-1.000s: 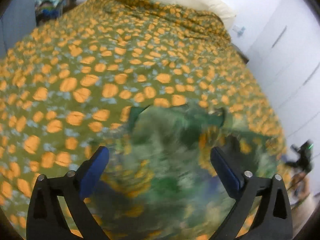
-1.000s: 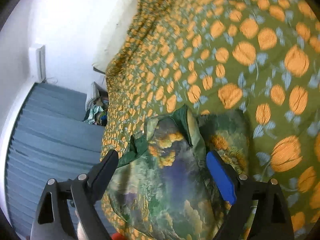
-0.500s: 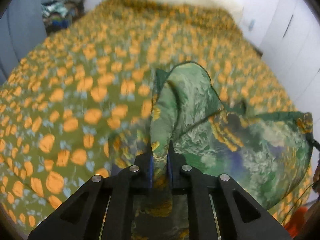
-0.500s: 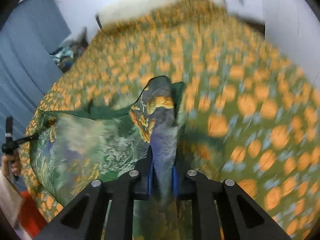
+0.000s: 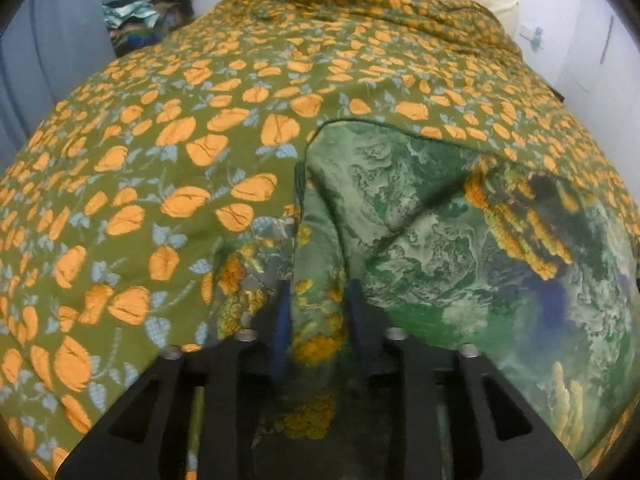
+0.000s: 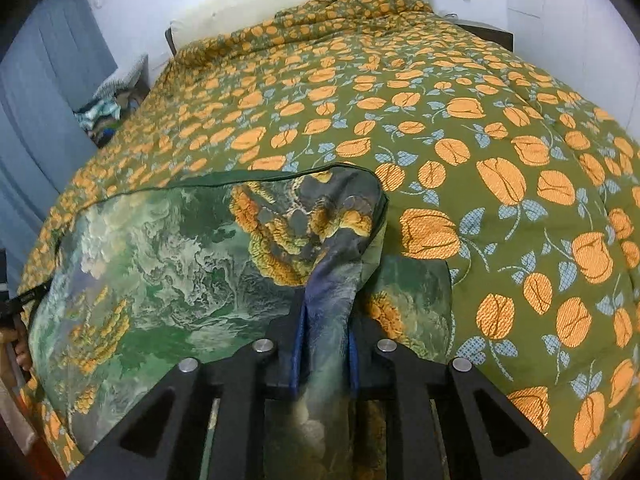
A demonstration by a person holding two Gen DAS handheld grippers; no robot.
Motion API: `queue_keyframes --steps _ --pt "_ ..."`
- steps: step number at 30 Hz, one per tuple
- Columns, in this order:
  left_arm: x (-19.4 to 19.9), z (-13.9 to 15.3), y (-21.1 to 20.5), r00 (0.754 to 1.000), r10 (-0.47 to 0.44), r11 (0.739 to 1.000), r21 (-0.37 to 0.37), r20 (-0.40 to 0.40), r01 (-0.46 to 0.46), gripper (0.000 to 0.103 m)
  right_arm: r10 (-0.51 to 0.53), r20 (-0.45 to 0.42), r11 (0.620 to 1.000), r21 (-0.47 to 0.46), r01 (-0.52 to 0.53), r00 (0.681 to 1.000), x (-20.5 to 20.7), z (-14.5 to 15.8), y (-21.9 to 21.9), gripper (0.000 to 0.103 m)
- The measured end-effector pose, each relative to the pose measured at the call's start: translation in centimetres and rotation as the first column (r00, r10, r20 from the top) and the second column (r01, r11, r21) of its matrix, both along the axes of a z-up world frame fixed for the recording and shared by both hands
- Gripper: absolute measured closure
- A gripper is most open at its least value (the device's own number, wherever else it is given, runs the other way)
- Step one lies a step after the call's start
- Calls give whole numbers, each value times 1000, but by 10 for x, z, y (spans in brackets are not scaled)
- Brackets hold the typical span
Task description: Fold large clothes
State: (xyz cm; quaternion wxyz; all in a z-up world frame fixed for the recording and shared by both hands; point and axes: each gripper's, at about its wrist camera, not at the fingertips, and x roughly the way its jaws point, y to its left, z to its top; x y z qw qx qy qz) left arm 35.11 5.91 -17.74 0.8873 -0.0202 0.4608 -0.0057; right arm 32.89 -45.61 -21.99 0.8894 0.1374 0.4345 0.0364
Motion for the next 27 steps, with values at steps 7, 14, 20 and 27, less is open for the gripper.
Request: queue_keyframes --steps 7,14,20,27 --pt "-45 69 -8 983 -25 999 -23 183 30 19 -51 96 998 33 48 994 -33 41 -11 31" --pt "-41 71 -154 899 -407 912 25 159 409 8 -1 229 998 63 -14 973 -87 83 22 31" --pt "37 -16 -215 937 -347 928 125 -50 350 7 57 305 989 109 -95 950 -134 92 66 30" --pt "20 -4 -206 933 -359 925 126 -25 360 6 120 308 991 24 -134 944 -172 78 78 26"
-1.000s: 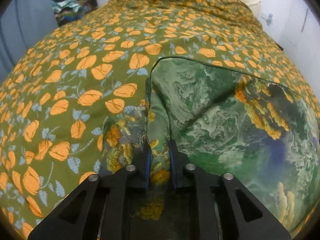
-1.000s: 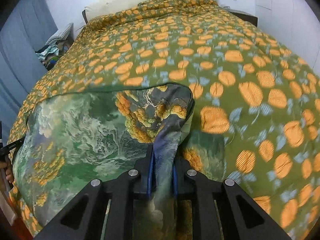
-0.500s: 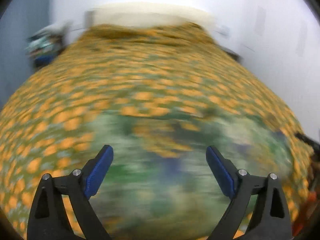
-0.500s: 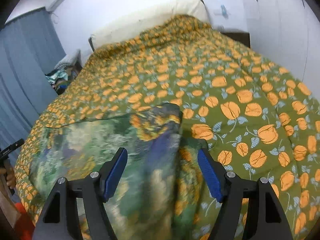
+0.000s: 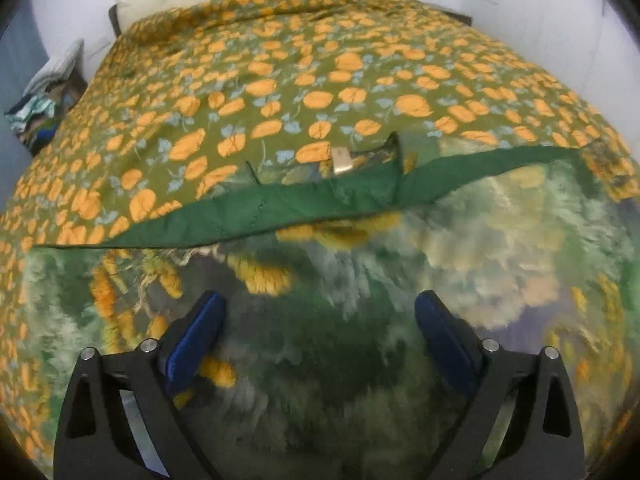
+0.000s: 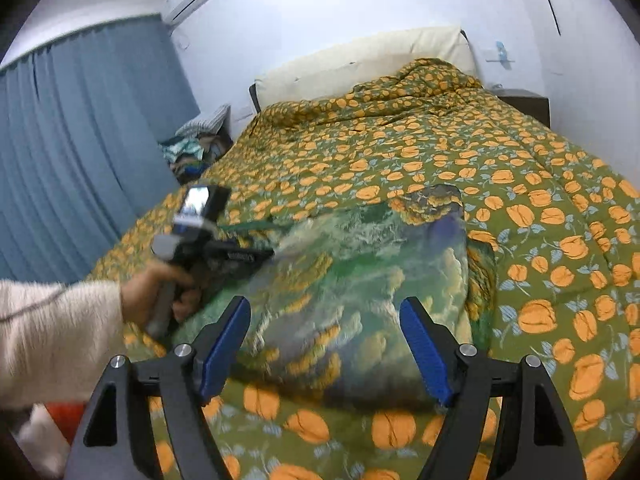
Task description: Fold large clothes
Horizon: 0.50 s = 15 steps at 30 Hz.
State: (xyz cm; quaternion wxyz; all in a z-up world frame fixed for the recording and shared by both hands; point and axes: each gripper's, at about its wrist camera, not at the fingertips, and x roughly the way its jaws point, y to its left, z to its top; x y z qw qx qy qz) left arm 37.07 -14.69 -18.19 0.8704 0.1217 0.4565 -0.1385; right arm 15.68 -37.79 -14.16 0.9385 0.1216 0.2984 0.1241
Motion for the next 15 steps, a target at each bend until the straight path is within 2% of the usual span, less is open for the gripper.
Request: queue_keyframes --steps 2,4,6,8,9,12,15 --pt "-15 14 6 999 -25 1000 -15 31 26 6 -16 1 1000 6 16 1000 -2 -2 -5 26" --pt "-36 22 10 996 -62 998 5 71 62 5 -27 6 999 32 27 1000 -2 -2 -11 26" --pt "-57 11 5 991 -113 992 67 76 108 5 -32 13 998 51 31 999 -2 -1 -13 26" --pt "-65 -17 -4 985 -164 976 153 44 155 4 -35 1 998 54 35 999 -1 -5 -12 23" --pt "-66 -23 -5 984 -172 973 167 47 162 4 -31 -14 998 63 32 999 1 -9 -11 23" --pt "-66 -15 -1 989 -138 983 126 49 131 5 -22 -49 997 73 26 999 0 -14 -7 23" --pt "-83 5 7 990 -130 989 79 62 125 5 -21 -21 998 52 22 1000 -13 -3 -4 23"
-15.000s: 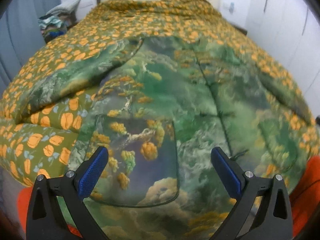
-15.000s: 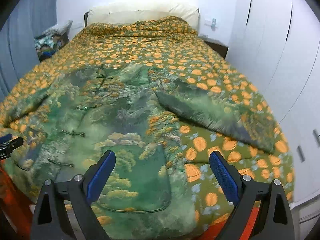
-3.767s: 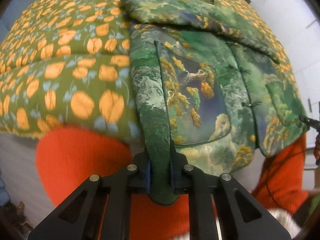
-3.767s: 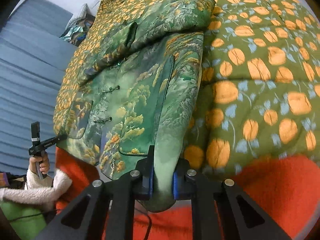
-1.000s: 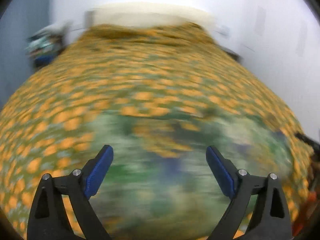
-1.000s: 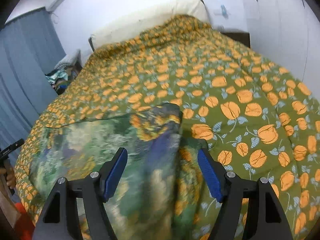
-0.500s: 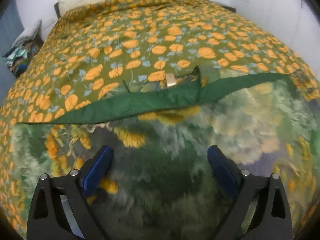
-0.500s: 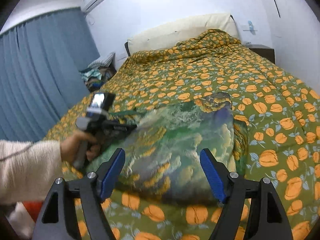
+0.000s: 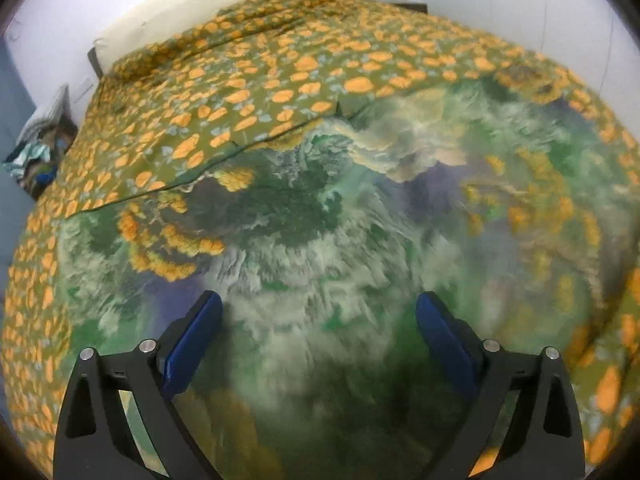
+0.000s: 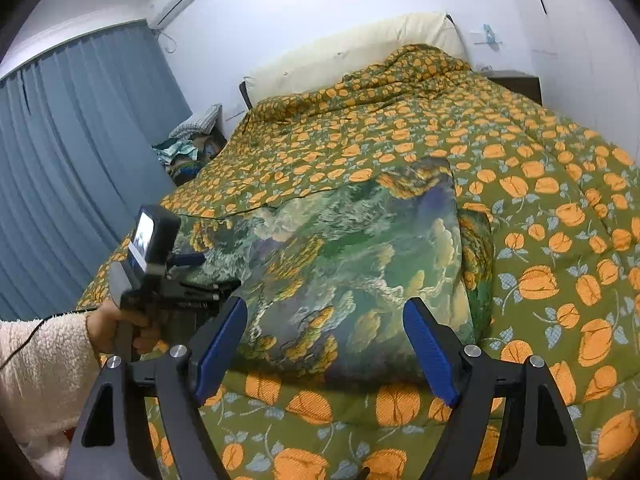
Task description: Fold large clothes
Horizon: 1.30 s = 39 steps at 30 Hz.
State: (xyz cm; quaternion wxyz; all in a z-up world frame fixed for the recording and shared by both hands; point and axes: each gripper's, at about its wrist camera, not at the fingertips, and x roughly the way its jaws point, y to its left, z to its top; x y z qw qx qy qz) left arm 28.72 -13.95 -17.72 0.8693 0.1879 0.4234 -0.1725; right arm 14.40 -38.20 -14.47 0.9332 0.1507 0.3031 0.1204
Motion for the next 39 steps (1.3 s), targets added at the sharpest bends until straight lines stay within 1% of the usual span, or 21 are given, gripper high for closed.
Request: queue_keyframes --steps 2,3,4,5,7,9,12,15,17,20,25,30,34,39 --pt "-21 5 4 999 -25 1000 -2 30 26 4 -3 22 1000 -11 3 1000 -11 6 2 23" --pt "-32 0 3 998 -41 999 25 42 40 3 -5 27 1000 -13 5 1000 -15 7 3 23" --pt "-38 -8 -1 997 -54 997 62 46 51 3 -6 28 1000 -13 6 1000 -19 7 4 22" --pt "-44 -22 -5 997 -67 992 108 43 62 3 -7 24 1000 -13 8 1000 -22 3 6 21" --pt "-45 -37 -8 997 -62 989 136 36 56 2 -7 -1 1000 -9 7 1000 -21 -5 8 21" --pt "-47 -34 -9 999 -36 992 126 39 31 3 -9 -24 1000 -26 8 1000 -19 -13 10 21" --pt "-59 -15 -5 1000 0 998 65 9 -1 3 -24 -36 999 -46 23 999 -19 -19 7 21" --pt "-78 -2 0 998 57 997 56 3 -57 3 -61 -28 995 -87 58 998 -22 -24 3 21" --pt "-86 1 4 995 95 995 43 -8 -94 3 -83 -34 993 -82 80 996 -20 -27 -3 21" --pt "-95 3 11 989 143 990 -7 -30 -144 3 -121 -35 991 -64 119 992 -21 -31 -10 21" --pt "-98 3 13 987 161 987 -14 -2 -161 3 -159 -33 982 -106 155 987 -24 -32 -11 21" --pt "-99 4 19 983 182 982 -41 -4 -183 3 -173 -43 976 -143 166 984 -25 -35 -9 21" --pt "-102 1 24 980 198 979 -48 -14 -198 3 -168 -64 973 -169 156 984 -25 -39 -4 21" --pt "-103 -5 27 978 207 976 -55 -32 -209 3 -153 -70 969 -208 136 986 -26 -40 5 20"
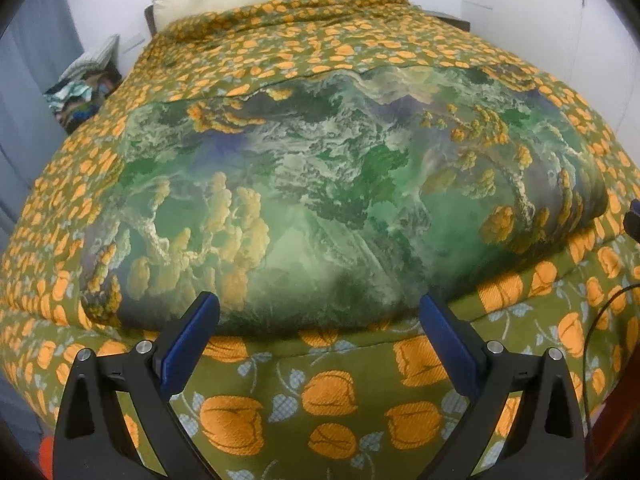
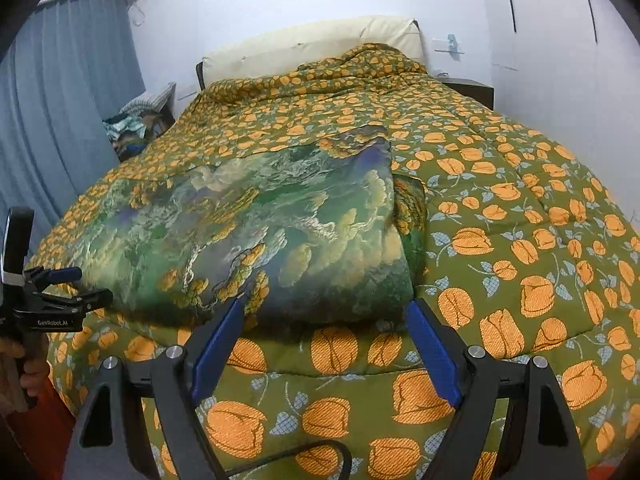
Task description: Fold large clothes
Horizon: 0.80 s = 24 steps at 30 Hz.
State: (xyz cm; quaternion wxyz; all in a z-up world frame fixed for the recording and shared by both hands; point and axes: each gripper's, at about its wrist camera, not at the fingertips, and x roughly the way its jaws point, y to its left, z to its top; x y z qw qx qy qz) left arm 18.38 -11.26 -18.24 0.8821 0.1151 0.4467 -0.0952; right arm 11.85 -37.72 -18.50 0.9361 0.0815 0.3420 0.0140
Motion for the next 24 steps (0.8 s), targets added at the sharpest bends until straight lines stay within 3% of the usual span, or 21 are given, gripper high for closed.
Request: queue_keyframes --steps 6,13,24 --pt "1 -26 13 996 45 996 -76 -77 -51 3 -32 -49 997 -77 29 998 3 -4 9 20" --pt "9 -66 21 979 82 993 -66 -189 -96 3 -47 -104 982 -188 27 993 5 -12 18 16" --pt "2 -78 14 983 68 996 -46 -173 -77 0 -80 -145 969 -241 43 986 8 -19 18 16"
